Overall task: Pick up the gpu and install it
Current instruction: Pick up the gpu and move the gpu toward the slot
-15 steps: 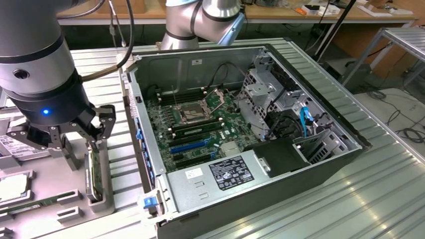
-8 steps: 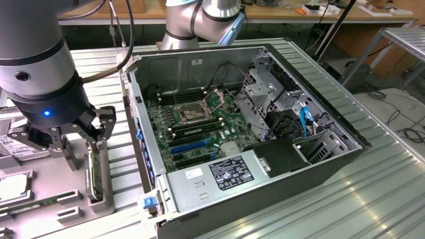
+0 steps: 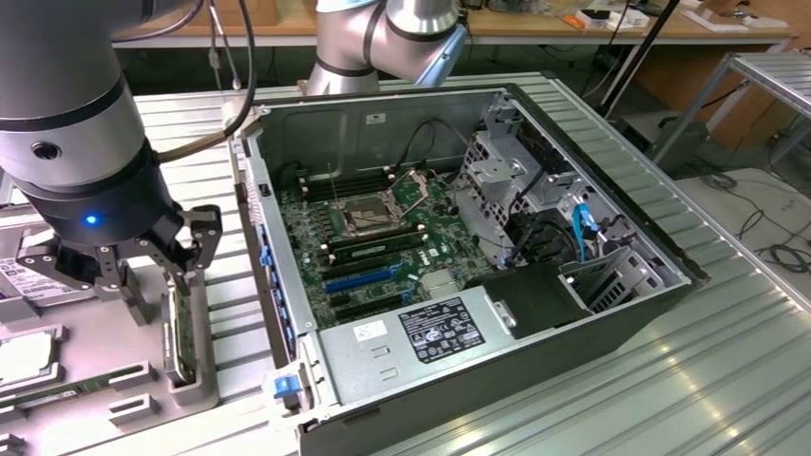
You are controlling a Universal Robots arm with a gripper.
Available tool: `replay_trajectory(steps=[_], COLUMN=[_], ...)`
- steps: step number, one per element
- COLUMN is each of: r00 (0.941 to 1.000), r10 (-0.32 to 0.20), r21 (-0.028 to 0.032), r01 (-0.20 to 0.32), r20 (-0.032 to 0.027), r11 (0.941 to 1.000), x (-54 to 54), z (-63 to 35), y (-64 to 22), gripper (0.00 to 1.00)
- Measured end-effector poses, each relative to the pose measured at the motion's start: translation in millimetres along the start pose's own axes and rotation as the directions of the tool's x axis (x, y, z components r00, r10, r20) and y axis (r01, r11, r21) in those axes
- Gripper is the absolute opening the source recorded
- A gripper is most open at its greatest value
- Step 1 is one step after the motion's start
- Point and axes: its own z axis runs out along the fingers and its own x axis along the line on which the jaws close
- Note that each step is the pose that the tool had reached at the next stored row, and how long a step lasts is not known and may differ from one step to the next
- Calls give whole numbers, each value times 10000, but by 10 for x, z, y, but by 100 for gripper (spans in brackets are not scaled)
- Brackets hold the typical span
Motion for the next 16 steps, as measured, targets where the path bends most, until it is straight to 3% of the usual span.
replay_trajectory(steps=[16], r00=[10000], r10=[0], r21=[0], r01=[0], r20=[-1], r11=[10000], x=[4], z=[127], y=[-5], gripper=[48])
